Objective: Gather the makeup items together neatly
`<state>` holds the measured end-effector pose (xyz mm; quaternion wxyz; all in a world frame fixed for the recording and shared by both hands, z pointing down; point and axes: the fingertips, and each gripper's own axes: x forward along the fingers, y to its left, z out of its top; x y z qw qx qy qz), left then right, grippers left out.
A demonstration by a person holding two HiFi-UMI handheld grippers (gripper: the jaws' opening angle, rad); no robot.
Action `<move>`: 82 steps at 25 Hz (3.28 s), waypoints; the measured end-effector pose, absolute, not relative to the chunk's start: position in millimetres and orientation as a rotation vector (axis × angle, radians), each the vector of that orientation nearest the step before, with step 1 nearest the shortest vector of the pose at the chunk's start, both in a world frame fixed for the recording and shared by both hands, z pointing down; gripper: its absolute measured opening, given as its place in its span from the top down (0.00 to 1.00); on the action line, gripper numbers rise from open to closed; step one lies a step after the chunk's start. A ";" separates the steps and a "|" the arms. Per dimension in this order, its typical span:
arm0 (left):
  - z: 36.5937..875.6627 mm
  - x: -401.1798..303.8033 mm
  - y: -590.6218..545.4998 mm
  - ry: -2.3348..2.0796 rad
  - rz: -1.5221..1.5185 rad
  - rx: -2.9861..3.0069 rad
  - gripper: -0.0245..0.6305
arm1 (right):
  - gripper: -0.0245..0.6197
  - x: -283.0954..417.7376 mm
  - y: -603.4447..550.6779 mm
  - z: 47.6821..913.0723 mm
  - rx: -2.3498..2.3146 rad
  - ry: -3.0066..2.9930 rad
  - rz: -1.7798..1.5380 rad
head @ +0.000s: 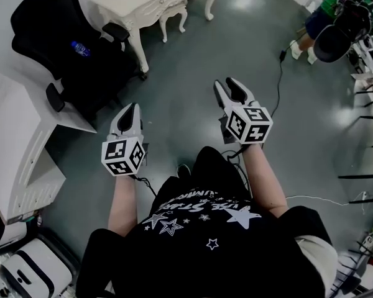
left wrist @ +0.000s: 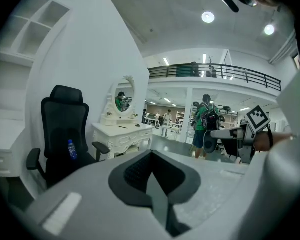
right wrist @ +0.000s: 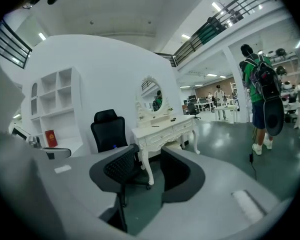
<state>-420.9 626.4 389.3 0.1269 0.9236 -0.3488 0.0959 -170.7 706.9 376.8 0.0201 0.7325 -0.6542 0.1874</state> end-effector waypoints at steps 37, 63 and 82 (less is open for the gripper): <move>394.0 -141.0 334.6 -1.318 0.324 2.475 0.96 | 0.30 101.6 332.1 420.3 1.837 -2.299 0.721; 462.5 -159.1 59.1 -1.272 0.446 2.436 0.96 | 0.31 55.0 54.0 475.0 1.655 -2.203 0.761; 520.5 -175.9 -95.0 -1.169 0.552 2.340 0.96 | 0.50 5.0 -134.8 545.5 1.381 -2.048 0.742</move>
